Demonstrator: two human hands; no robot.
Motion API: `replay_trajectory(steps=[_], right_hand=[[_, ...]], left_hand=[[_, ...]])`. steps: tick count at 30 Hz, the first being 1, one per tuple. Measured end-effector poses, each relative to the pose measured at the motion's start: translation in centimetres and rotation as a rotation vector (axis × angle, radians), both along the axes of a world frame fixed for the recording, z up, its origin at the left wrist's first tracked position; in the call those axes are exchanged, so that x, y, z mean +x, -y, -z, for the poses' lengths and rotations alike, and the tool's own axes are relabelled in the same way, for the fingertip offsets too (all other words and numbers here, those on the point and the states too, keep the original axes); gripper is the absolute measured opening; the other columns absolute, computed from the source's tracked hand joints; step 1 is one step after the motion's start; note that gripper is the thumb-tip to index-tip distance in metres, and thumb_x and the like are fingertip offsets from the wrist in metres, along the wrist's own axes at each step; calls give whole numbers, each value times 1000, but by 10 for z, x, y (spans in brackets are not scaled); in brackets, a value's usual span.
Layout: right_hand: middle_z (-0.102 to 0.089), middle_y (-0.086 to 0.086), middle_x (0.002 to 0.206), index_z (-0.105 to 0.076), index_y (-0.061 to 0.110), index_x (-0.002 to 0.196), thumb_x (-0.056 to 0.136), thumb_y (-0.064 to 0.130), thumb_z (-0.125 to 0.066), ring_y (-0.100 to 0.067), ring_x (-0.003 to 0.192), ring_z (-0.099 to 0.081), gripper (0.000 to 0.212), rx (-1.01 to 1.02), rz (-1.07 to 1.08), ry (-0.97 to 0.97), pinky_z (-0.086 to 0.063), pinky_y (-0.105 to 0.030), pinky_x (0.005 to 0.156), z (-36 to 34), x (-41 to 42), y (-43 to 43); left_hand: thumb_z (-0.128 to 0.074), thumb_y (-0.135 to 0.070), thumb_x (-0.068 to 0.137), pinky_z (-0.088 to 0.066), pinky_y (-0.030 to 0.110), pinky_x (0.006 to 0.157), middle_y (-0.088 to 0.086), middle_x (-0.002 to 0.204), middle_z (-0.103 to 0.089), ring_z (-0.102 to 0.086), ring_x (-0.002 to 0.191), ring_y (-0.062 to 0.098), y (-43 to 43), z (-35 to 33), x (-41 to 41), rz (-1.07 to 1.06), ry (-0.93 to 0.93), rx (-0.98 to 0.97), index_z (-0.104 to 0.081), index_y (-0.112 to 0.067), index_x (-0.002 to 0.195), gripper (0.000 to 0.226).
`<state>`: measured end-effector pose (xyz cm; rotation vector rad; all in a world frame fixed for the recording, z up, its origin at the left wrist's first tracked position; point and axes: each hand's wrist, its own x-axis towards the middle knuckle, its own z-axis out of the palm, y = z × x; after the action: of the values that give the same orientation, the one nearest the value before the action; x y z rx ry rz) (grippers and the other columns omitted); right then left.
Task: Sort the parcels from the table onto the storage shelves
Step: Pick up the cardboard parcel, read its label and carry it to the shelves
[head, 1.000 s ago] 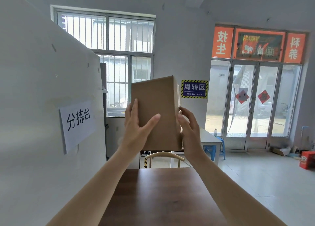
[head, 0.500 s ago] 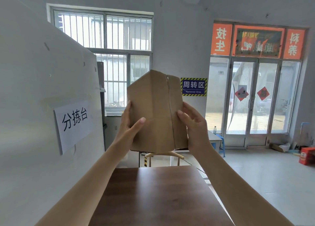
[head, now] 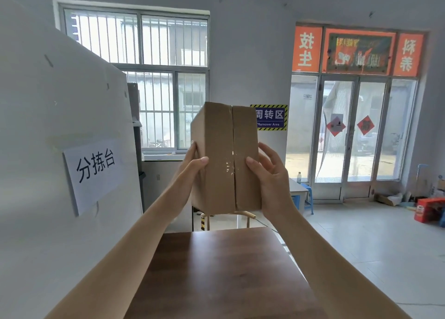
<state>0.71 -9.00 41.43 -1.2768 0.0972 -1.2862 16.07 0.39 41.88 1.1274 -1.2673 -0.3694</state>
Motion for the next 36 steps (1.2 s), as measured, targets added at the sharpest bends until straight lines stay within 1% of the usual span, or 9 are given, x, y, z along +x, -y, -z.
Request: replay_trajectory(steps=[5, 9, 16, 21, 25, 27, 32, 34, 36], right_hand=[[-72, 9, 107, -64, 24, 112, 87, 9, -66, -10, 90, -70, 29, -56, 81, -30, -57, -22, 68, 2, -3, 0], [-73, 13, 104, -63, 19, 121, 88, 13, -65, -8, 88, -70, 33, -78, 100, -55, -58, -24, 69, 2, -4, -3], [-73, 13, 107, -63, 28, 114, 88, 15, -65, -20, 105, -68, 29, -98, 116, -78, -60, -34, 81, 8, -1, -4], [-69, 6, 118, -64, 40, 109, 88, 20, -66, -22, 110, -66, 29, -117, 143, -89, -60, -39, 83, 11, -3, -6], [-69, 1, 117, -64, 39, 111, 89, 19, -64, -24, 106, -67, 29, -97, 124, -71, -60, -30, 71, 8, -5, -10], [-66, -3, 123, -66, 38, 113, 91, 21, -62, -25, 110, -65, 28, -75, 96, -52, -60, -35, 76, 5, -5, -13], [-69, 24, 109, -70, 42, 99, 98, 21, -49, 2, 109, -60, 30, -93, 134, -107, -44, -41, 106, 3, -4, -15], [-68, 25, 105, -68, 42, 101, 97, 17, -50, 3, 105, -62, 32, -111, 136, -125, -47, -38, 103, 5, -3, -16], [-66, 22, 110, -59, 37, 115, 96, 16, -53, 4, 101, -63, 29, -119, 146, -127, -49, -23, 94, 7, -1, -18]], left_hand=[[-49, -45, 85, -43, 8, 89, -18, 146, -37, -45, 118, -14, -1, 2, -9, -59, 38, -70, -23, -28, 150, 72], [-36, -15, 101, -47, 4, 80, -19, 130, -50, -54, 106, -19, -5, 3, -19, -109, 39, -166, -32, -22, 145, 45], [-33, -13, 101, -52, 14, 73, -7, 126, -56, -63, 105, -1, -8, 17, -29, -175, 31, -268, -33, -20, 145, 44], [-38, -14, 101, -54, 19, 75, 6, 132, -55, -64, 105, 9, -10, 21, -31, -194, 22, -308, -34, -25, 144, 44], [-32, -4, 101, -53, 14, 71, -4, 122, -58, -65, 91, -4, -13, 17, -35, -203, 1, -330, -33, -22, 143, 45], [-30, -5, 102, -52, 13, 71, -6, 122, -58, -65, 91, -6, -15, 15, -36, -198, -19, -329, -32, -25, 142, 45], [-26, -14, 103, -48, 8, 75, 0, 127, -56, -60, 94, -9, -18, 21, -30, -305, 9, -276, -29, -27, 147, 46], [-26, -15, 103, -49, 8, 76, 1, 130, -56, -60, 98, -7, -20, 22, -30, -324, 25, -274, -30, -30, 145, 45], [-25, -14, 103, -49, 16, 92, 1, 138, -52, -57, 113, 1, -24, 22, -30, -337, 40, -286, -31, -35, 141, 43]])
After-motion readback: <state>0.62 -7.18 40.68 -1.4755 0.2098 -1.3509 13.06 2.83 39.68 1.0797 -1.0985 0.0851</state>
